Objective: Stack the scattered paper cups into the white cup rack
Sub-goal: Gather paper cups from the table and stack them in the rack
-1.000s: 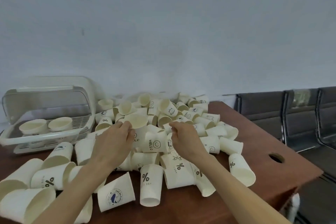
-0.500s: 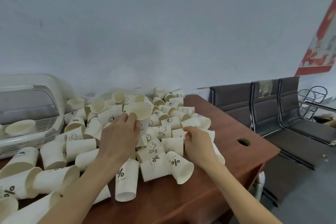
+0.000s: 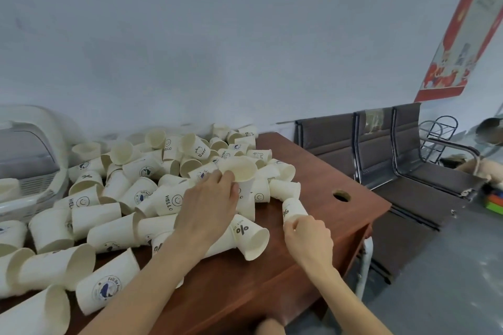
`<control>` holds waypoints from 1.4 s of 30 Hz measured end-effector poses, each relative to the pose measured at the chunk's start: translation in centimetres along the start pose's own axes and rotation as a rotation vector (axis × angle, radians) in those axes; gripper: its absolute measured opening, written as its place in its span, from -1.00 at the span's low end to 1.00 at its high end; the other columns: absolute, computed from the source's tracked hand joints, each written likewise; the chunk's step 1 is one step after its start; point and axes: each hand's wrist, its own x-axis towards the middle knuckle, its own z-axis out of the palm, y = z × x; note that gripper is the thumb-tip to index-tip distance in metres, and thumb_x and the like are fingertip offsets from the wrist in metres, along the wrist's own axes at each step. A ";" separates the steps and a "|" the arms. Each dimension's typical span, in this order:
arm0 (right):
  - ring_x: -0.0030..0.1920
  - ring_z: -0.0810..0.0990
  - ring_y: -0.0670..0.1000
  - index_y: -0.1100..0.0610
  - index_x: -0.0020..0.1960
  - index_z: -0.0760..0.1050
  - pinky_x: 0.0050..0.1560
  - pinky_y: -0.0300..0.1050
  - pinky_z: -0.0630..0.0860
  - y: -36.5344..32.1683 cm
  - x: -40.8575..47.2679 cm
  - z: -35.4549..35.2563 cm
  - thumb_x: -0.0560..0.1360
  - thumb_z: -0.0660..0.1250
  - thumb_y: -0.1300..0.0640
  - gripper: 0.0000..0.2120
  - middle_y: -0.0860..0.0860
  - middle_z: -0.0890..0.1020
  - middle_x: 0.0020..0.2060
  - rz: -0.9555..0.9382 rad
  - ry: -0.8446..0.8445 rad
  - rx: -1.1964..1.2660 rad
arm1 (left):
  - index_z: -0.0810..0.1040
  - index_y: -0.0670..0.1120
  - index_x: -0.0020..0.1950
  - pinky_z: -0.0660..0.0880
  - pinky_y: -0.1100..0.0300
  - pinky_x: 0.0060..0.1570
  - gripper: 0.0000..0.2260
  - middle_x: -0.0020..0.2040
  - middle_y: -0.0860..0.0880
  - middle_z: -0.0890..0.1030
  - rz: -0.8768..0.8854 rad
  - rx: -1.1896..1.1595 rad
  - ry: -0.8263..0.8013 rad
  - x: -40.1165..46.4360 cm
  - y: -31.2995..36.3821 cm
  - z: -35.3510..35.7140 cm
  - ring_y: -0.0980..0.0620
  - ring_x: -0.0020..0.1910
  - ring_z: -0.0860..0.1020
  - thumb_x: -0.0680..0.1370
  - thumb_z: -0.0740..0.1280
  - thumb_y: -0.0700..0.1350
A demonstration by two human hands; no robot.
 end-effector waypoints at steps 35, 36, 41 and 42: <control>-0.43 0.33 -0.05 0.06 0.02 0.33 -0.28 -0.05 0.23 -6.6 1.4 -1.2 0.61 0.13 0.15 -0.97 -0.06 0.48 -0.44 -0.380 0.288 0.243 | 0.49 -0.07 0.03 0.48 0.05 -0.27 -0.81 -0.11 0.03 0.55 -0.085 0.000 -0.020 1.0 -1.6 -2.9 -0.03 -0.15 0.52 0.62 0.14 -0.02; -0.42 0.35 -0.05 0.06 0.02 0.33 -0.26 -0.05 0.23 -7.2 1.4 -1.3 0.61 0.11 0.15 -0.95 -0.05 0.52 -0.43 -0.405 0.266 0.252 | 0.49 -0.06 0.04 0.50 0.03 -0.25 -0.81 -0.10 0.03 0.55 -0.093 0.001 -0.015 1.0 -2.1 -3.3 -0.03 -0.14 0.52 0.62 0.13 -0.02; -0.35 0.54 0.08 0.08 -0.01 0.36 -0.30 0.07 0.47 -10.8 0.9 -0.9 0.61 0.11 0.15 -0.93 -0.02 0.55 -0.41 -0.511 0.207 0.341 | 0.49 -0.05 0.03 0.42 0.11 -0.26 -0.82 -0.14 0.05 0.53 -0.119 0.033 0.048 0.9 -4.7 -5.4 0.00 -0.16 0.51 0.63 0.14 -0.01; -0.35 0.54 0.08 0.08 -0.01 0.36 -0.29 0.07 0.47 -11.6 0.8 -0.7 0.61 0.12 0.16 -0.94 -0.01 0.55 -0.41 -0.529 0.191 0.341 | 0.49 -0.05 0.03 0.39 0.13 -0.27 -0.82 -0.14 0.05 0.54 -0.132 0.041 0.064 0.9 -5.3 -5.8 0.00 -0.16 0.51 0.63 0.14 -0.01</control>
